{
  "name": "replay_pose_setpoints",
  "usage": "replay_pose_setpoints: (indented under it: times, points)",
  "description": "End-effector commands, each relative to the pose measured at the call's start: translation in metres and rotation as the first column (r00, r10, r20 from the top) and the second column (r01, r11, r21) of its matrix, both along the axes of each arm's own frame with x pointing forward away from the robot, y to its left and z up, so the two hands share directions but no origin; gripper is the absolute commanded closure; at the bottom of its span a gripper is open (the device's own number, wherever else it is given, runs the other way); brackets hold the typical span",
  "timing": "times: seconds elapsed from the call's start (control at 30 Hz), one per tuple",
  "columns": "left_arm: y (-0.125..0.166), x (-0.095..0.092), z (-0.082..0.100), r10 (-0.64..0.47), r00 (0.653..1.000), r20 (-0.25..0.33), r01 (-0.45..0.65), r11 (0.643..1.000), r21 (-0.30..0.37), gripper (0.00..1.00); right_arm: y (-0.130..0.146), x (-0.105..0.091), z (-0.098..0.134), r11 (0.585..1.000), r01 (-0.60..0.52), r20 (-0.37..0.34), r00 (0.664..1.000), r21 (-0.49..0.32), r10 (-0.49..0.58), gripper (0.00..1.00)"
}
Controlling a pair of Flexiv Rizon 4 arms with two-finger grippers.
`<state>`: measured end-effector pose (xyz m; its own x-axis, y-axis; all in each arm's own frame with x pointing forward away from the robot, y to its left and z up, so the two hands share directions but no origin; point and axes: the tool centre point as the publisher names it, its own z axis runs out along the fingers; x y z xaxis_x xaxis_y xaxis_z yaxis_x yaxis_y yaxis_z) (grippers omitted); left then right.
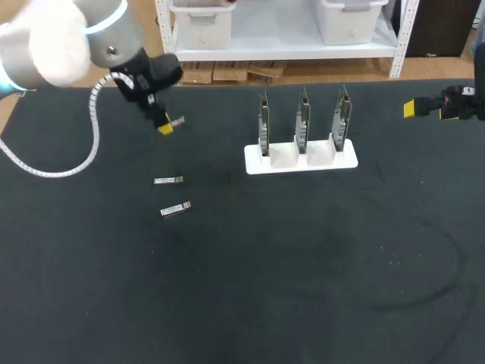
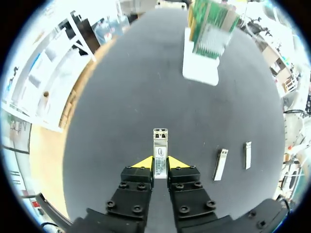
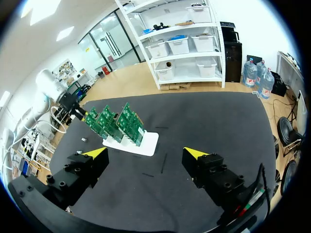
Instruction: Pick up the optical module with the left hand, and insert it into the network port with the right hand.
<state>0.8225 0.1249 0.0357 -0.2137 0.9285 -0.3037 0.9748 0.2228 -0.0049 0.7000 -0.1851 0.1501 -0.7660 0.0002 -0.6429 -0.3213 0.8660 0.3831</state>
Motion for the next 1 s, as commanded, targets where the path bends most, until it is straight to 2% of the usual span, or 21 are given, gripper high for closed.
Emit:
replay_pose_setpoints:
  times: [0.03, 0.2, 0.33, 0.47, 0.57, 0.7, 0.93, 1.0]
  points:
    - [0.005, -0.023, 0.03, 0.011, 0.989, 0.144, 0.014, 0.986, -0.168, 1.0, 0.0, 0.0, 0.0, 1.0, 0.0, 0.0, 1.0, 0.0, 0.0, 0.0]
    - [-0.01, -0.026, 0.062, 0.006, 0.978, 0.206, 0.059, 0.949, -0.308, 1.0, 0.0, 0.0, 0.0, 1.0, 0.0, 0.0, 1.0, 0.0, 0.0, 0.0]
    - [-0.025, -0.026, 0.078, -0.018, 0.972, 0.236, 0.116, 0.905, -0.41, 1.0, 0.0, 0.0, 0.0, 1.0, 0.0, 0.0, 1.0, 0.0, 0.0, 0.0]
    - [-0.04, -0.028, 0.089, -0.032, 0.971, 0.236, 0.148, 0.856, -0.495, 1.0, 0.0, 0.0, 0.0, 1.0, 0.0, 0.0, 1.0, 0.0, 0.0, 0.0]
    - [-0.05, -0.029, 0.097, -0.051, 0.965, 0.257, 0.175, 0.855, -0.488, 1.0, 0.0, 0.0, 0.0, 1.0, 0.0, 0.0, 1.0, 0.0, 0.0, 0.0]
    - [-0.058, -0.023, 0.098, -0.067, 0.972, 0.227, 0.177, 0.843, -0.508, 1.0, 0.0, 0.0, 0.0, 1.0, 0.0, 0.0, 1.0, 0.0, 0.0, 0.0]
    - [-0.059, -0.02, 0.097, -0.07, 0.977, 0.203, 0.153, 0.891, -0.428, 1.0, 0.0, 0.0, 0.0, 1.0, 0.0, 0.0, 1.0, 0.0, 0.0, 0.0]
    - [-0.059, -0.02, 0.097, -0.07, 0.977, 0.203, 0.153, 0.891, -0.428, 1.0, 0.0, 0.0, 0.0, 1.0, 0.0, 0.0, 1.0, 0.0, 0.0, 0.0]
